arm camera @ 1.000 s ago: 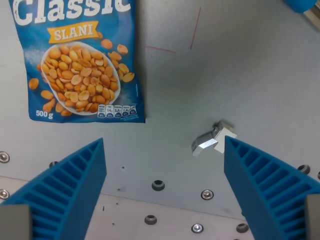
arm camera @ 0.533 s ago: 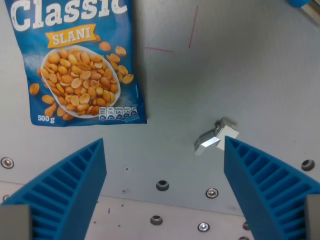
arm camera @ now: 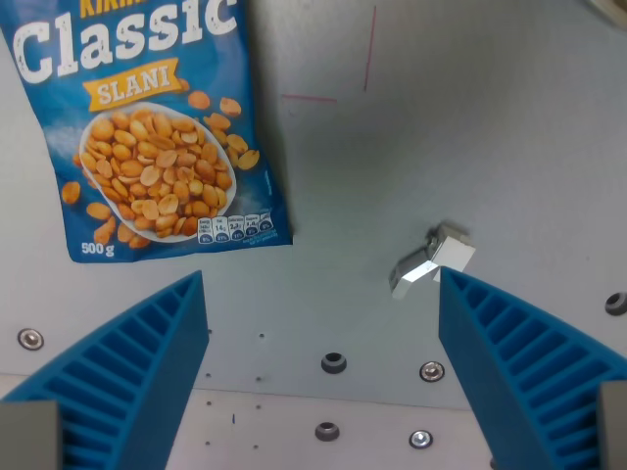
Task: Rotate around gripper positive z
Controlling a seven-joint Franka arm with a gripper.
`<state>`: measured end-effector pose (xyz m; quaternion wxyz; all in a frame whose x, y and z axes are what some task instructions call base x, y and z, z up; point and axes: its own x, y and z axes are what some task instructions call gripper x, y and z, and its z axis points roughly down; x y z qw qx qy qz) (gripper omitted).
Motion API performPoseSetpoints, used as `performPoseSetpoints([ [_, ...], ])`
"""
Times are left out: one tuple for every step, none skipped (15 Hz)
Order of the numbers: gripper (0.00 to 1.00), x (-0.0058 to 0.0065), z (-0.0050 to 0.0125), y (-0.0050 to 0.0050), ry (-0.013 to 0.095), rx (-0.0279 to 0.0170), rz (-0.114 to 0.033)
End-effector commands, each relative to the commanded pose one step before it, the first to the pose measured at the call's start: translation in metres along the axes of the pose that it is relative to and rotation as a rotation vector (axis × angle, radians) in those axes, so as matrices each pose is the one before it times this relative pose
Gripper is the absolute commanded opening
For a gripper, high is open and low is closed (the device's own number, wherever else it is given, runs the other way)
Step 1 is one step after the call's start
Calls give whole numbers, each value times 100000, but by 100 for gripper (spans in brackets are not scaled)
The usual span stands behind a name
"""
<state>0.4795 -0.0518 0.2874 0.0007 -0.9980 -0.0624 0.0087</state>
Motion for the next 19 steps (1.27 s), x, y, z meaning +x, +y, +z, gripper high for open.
performPoseSetpoints([
  [100, 12, -289, 24, 624, -142, 14947],
  [100, 0, 0, 0, 0, 0, 1333],
  [100, 0, 0, 0, 0, 0, 1333],
  [100, 0, 0, 0, 0, 0, 1333],
  [100, 0, 0, 0, 0, 0, 1333],
  [100, 0, 0, 0, 0, 0, 1333],
  [100, 0, 0, 0, 0, 0, 1333],
  [100, 0, 0, 0, 0, 0, 1333],
  [100, 0, 0, 0, 0, 0, 1333],
  [100, 0, 0, 0, 0, 0, 1333],
  [100, 0, 0, 0, 0, 0, 1333],
  [100, 0, 0, 0, 0, 0, 1333],
  [100, 0, 0, 0, 0, 0, 1333],
  [100, 0, 0, 0, 0, 0, 1333],
  [100, 0, 0, 0, 0, 0, 1333],
  [100, 0, 0, 0, 0, 0, 1333],
  [100, 0, 0, 0, 0, 0, 1333],
  [100, 0, 0, 0, 0, 0, 1333],
  [100, 0, 0, 0, 0, 0, 1333],
])
